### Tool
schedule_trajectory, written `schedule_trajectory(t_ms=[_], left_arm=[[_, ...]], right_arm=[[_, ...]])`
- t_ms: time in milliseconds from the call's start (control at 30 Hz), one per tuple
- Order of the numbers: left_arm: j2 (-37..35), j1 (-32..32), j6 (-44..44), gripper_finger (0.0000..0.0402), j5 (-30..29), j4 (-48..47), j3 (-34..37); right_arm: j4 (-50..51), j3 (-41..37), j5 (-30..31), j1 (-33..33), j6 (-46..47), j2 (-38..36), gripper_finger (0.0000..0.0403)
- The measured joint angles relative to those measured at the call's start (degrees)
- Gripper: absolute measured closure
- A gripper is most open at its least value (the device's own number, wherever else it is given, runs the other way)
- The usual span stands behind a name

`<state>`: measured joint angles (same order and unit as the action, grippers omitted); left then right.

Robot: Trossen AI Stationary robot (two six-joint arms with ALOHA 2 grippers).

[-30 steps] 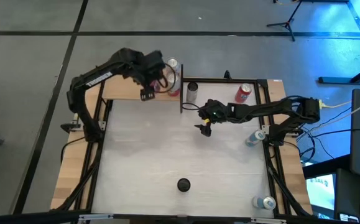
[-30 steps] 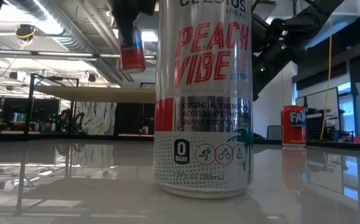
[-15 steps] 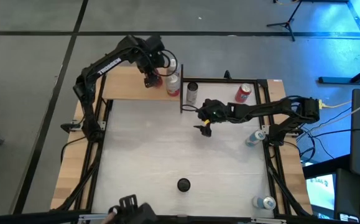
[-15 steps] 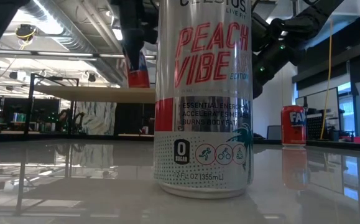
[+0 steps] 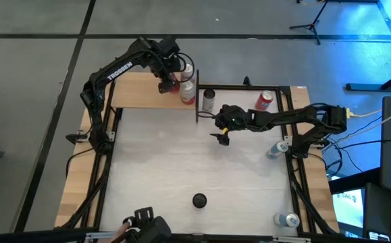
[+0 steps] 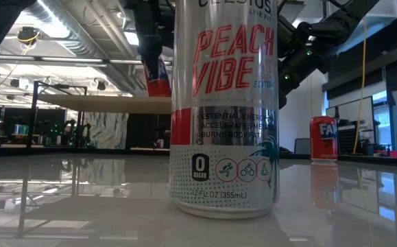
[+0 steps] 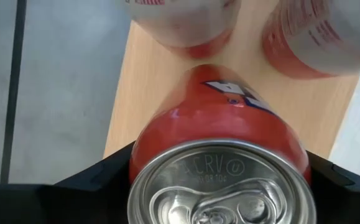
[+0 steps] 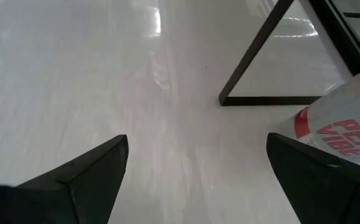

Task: Place canned beverage on shelf
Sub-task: Put the left red soda can on the shelf

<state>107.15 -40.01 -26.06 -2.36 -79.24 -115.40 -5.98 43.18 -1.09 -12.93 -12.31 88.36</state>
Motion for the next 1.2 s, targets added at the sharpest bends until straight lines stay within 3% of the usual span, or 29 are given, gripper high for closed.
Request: schedule_trajectory(t_ms=[567,900,1200], left_arm=[[0.00,0.00,0.11,0.0112,-0.10,1.61,0.03],[-0.07,0.01,1.42,0.0036,-3.02,2.05,0.03],[-0.07,0.07,-0.02,0.0023,-3.42,2.06,0.03]], right_arm=[[0.02,0.00,-0.02,0.15,0.48,0.00,0.0024],[-0.15,0.00,-0.02,0.15,0.49,-0.02,0.0024],[-0.17,0.00,-0.02,0.15,0.48,-0.02,0.0024]])
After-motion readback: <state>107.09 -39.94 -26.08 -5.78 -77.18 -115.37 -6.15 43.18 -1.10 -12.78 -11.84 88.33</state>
